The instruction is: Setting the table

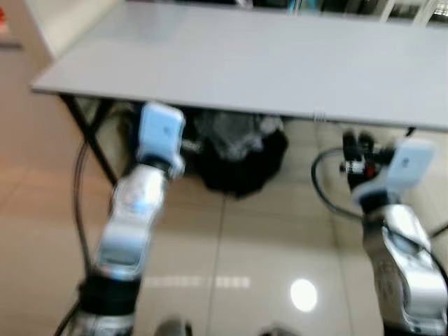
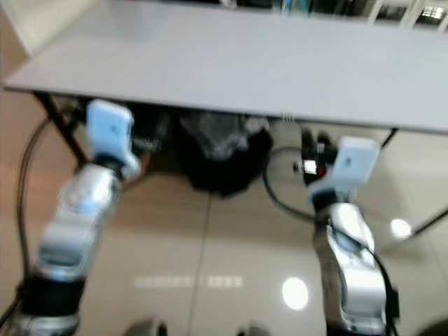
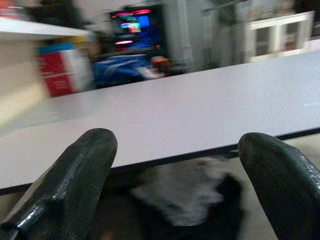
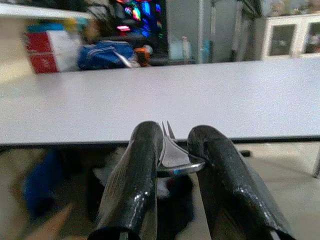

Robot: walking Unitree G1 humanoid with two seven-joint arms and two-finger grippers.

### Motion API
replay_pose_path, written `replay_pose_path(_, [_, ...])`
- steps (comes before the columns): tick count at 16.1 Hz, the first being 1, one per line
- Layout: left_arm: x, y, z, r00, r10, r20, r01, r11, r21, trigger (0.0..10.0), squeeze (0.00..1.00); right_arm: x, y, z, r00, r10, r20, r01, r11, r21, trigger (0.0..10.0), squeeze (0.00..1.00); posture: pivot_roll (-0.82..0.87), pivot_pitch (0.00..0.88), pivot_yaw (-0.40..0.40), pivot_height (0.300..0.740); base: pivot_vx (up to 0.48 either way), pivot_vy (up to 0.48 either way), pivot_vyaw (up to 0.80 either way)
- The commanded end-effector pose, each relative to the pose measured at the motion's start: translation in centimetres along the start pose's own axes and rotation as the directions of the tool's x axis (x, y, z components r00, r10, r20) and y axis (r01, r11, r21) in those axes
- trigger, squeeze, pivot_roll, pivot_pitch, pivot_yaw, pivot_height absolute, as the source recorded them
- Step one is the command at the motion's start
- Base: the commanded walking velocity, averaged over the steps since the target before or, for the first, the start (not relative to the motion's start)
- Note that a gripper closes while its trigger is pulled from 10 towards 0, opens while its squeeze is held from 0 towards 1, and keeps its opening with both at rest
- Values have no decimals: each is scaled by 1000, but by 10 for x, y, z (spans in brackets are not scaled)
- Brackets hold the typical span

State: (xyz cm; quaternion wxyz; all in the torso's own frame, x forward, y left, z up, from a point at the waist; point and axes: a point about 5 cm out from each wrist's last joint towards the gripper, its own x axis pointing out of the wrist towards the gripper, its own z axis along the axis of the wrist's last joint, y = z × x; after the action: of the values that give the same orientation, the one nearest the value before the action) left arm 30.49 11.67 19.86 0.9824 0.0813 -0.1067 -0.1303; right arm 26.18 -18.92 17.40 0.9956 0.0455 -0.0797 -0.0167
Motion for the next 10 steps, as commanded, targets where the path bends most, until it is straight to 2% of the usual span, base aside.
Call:
replay_pose_path(1, [-1,6,6,1000,9,25,-9,1000,2,10000,0,2,2,5,1000,0,19,0,1000,11,10000,0,9,86,-13,740,0,0,0])
replay_pose_path(3, [-2,9,5,1000,24,14,-24,1000,17,10000,0,2,3,4,1000,-2,17,1,1000,27,10000,0,13,81,-13,740,255,0,-259])
replay_pose_path(6, [-2,6,5,1000,4,19,-4,1000,0,10000,0,2,4,2,1000,0,16,0,1000,28,10000,0,12,73,-4,740,391,0,-800])
replay_pose_path(10, [-2,4,6,1000,-11,19,11,1000,0,10000,0,4,8,7,999,17,48,-19,999,39,10000,0,12,71,-3,740,411,0,0])
